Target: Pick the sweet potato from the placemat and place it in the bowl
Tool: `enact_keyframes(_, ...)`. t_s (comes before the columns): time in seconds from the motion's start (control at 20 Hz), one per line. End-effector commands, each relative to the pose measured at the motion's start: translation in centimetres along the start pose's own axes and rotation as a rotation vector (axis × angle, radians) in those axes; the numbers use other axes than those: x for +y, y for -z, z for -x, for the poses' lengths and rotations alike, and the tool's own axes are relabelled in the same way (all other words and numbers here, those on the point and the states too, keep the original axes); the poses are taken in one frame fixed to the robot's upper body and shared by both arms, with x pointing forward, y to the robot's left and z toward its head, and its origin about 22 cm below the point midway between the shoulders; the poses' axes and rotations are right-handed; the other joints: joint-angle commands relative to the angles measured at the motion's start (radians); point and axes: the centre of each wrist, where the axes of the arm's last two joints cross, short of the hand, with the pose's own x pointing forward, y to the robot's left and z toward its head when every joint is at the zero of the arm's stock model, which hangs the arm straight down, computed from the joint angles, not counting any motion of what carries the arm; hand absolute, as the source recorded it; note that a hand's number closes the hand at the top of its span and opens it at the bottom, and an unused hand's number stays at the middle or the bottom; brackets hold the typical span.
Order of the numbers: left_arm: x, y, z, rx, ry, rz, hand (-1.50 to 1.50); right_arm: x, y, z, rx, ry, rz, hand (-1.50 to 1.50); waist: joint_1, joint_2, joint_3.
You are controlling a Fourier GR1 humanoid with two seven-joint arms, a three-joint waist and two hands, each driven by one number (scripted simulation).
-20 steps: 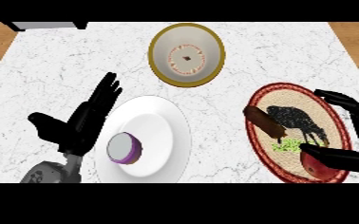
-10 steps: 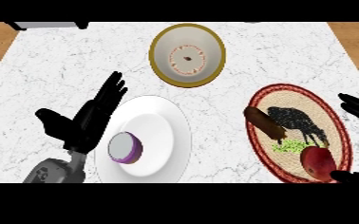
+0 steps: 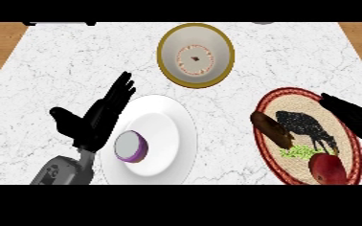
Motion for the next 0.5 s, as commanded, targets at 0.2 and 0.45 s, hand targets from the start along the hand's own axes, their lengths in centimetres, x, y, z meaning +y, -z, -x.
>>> enact_keyframes(0.2, -1.1, -1.1, -1.0, -0.001, -0.004, 0.004, 0.0, 1.9, 1.8, 0.9, 0.187, -0.046, -0.083, -1.5, 0.008, -0.001, 0.002)
enact_keyframes(0.45, 0.9, -0.3, -1.6, -0.004, -0.007, -0.003, 0.0, 3.2, 2.4, -0.8, 0.249, -0.106, -0.157, -1.5, 0.004, -0.001, 0.002)
